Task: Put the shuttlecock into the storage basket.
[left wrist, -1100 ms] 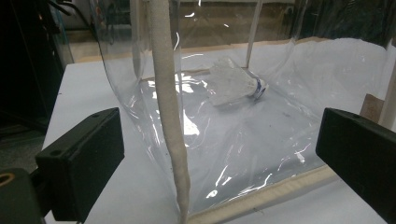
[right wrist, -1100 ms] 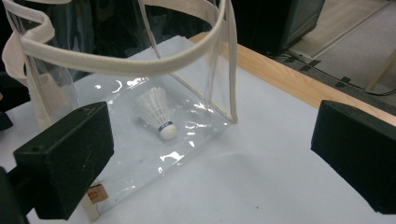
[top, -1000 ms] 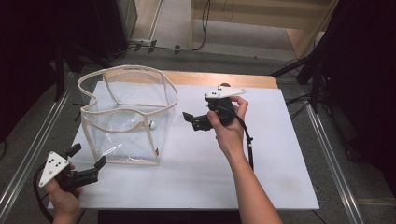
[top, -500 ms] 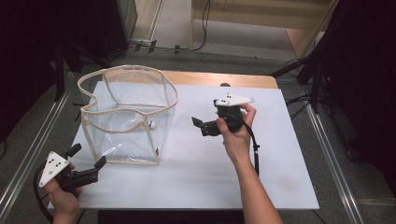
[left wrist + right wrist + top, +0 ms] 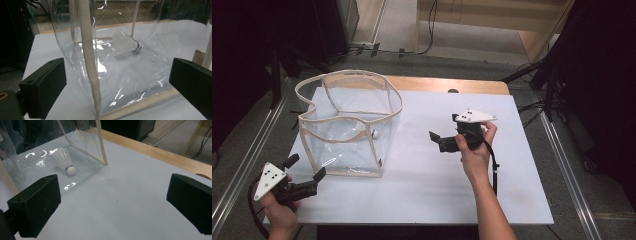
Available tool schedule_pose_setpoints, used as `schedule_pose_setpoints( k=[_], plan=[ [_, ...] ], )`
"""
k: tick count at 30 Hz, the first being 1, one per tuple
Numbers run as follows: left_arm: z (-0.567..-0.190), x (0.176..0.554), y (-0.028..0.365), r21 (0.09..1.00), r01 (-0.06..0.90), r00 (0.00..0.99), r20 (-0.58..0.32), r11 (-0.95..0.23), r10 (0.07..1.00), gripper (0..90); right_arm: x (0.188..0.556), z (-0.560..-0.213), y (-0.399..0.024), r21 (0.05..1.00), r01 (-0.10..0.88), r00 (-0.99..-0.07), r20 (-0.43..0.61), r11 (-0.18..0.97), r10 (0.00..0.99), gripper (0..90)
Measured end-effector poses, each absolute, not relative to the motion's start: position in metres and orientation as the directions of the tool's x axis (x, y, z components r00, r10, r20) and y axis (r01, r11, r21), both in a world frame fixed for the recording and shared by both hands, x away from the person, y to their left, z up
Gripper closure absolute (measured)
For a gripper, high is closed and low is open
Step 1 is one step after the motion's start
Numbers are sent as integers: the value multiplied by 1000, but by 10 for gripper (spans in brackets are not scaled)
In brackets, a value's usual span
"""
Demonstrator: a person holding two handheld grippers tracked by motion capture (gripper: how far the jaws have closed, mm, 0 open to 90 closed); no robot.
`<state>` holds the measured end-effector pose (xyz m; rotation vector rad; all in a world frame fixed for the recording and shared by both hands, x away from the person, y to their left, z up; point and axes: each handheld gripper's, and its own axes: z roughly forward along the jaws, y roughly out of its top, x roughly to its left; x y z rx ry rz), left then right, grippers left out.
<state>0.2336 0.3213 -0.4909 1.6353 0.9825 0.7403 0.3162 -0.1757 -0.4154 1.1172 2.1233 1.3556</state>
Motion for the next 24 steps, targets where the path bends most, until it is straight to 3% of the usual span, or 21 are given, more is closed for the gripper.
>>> schedule_pose_setpoints(
  k=[24],
  plan=[
    [-491, 233, 320, 963, 235, 477, 3, -131, 879, 18, 295, -451, -221, 878, 450, -539, 120, 164, 834, 0]
  ],
)
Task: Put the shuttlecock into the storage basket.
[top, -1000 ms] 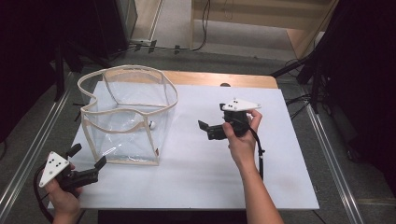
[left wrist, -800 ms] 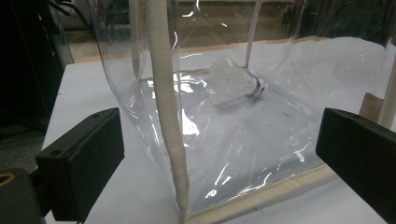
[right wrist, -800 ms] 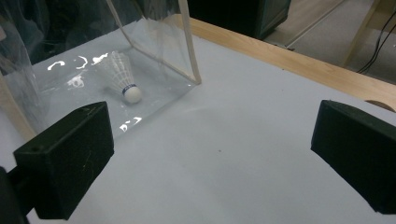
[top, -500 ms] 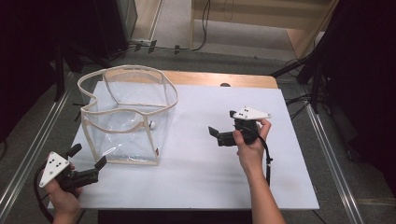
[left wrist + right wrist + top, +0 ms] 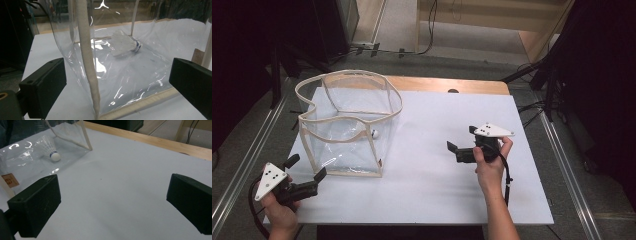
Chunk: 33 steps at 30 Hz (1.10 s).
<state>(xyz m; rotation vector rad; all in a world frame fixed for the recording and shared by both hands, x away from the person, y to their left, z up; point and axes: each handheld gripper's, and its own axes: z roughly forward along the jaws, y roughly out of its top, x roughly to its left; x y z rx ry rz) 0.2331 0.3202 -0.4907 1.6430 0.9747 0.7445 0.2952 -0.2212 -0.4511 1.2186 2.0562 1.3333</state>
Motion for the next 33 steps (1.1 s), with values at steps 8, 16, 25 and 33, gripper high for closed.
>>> schedule_pose_setpoints(
  k=[8, 16, 25, 33],
  plan=[
    [-491, 233, 320, 963, 234, 477, 5, -133, 879, 18, 289, -457, -235, 881, 449, -518, 120, 150, 847, 0],
    [-491, 233, 320, 963, 234, 477, 5, -133, 879, 18, 282, -466, -248, 881, 452, -498, 119, 140, 859, 0],
    [-491, 233, 320, 963, 234, 477, 5, -132, 879, 18, 274, -473, -262, 882, 453, -478, 118, 130, 870, 0],
    [-491, 233, 320, 963, 234, 477, 5, -132, 879, 18, 266, -478, -274, 889, 442, -479, 118, 123, 870, 0]
  ],
)
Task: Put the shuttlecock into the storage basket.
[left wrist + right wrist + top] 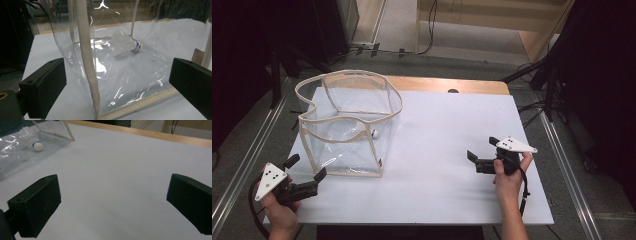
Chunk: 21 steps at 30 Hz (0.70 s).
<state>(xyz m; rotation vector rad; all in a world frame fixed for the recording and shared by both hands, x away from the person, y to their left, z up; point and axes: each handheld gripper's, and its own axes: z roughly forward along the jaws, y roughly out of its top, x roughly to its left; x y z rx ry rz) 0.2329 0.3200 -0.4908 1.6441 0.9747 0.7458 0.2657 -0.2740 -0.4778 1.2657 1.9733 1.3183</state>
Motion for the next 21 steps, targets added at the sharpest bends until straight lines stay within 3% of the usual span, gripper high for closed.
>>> schedule_pose_setpoints(
  k=[21],
  plan=[
    [-491, 233, 320, 962, 235, 478, 7, -136, 878, 18, 237, -495, -312, 887, 454, -418, 128, 85, 899, 0]
  ],
)
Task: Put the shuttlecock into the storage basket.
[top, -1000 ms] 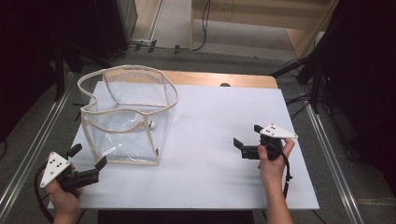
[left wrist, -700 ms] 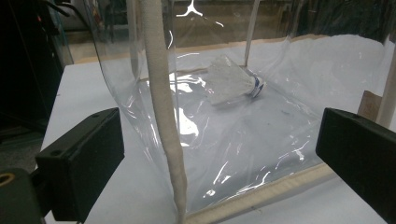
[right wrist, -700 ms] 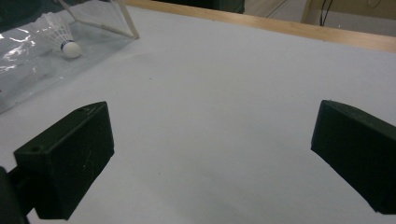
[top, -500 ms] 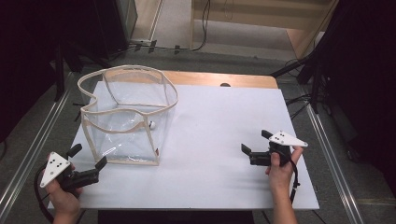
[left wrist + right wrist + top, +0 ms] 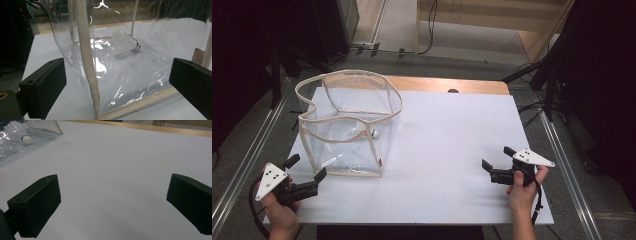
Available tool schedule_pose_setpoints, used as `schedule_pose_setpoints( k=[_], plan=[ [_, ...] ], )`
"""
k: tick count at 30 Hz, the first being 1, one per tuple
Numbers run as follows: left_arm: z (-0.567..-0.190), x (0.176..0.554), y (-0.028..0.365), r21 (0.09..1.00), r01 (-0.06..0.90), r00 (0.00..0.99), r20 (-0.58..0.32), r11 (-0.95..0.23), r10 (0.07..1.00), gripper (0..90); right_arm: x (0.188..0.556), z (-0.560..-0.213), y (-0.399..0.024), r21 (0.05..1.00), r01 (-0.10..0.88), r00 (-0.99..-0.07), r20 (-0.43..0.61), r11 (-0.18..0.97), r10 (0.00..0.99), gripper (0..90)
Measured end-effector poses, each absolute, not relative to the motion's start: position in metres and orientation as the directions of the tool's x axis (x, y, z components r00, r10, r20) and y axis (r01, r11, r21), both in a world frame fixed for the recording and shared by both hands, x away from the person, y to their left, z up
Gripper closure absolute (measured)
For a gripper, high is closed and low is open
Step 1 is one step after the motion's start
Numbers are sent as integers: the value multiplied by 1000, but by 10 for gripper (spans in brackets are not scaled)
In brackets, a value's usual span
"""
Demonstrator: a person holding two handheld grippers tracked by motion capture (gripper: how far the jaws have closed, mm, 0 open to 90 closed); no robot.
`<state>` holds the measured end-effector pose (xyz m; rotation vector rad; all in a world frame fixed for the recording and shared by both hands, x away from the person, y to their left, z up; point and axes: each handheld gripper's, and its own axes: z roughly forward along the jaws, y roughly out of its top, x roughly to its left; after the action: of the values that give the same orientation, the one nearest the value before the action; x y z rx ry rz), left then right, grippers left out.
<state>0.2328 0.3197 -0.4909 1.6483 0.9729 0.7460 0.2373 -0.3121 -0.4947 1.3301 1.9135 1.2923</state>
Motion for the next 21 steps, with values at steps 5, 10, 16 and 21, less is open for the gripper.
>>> schedule_pose_setpoints(
  k=[5, 10, 16, 21],
  plan=[
    [-491, 233, 319, 962, 235, 477, 7, -136, 879, 18, 232, -495, -321, 889, 454, -398, 139, 63, 907, 0],
    [-491, 233, 320, 962, 235, 477, 8, -137, 879, 18, 228, -496, -329, 890, 451, -381, 134, 58, 915, 0],
    [-491, 233, 319, 962, 236, 476, 10, -139, 879, 18, 220, -501, -341, 890, 455, -353, 136, 43, 926, 0],
    [-491, 233, 320, 963, 235, 478, 6, -134, 878, 18, 215, -503, -350, 893, 450, -330, 150, 15, 932, 0]
  ],
)
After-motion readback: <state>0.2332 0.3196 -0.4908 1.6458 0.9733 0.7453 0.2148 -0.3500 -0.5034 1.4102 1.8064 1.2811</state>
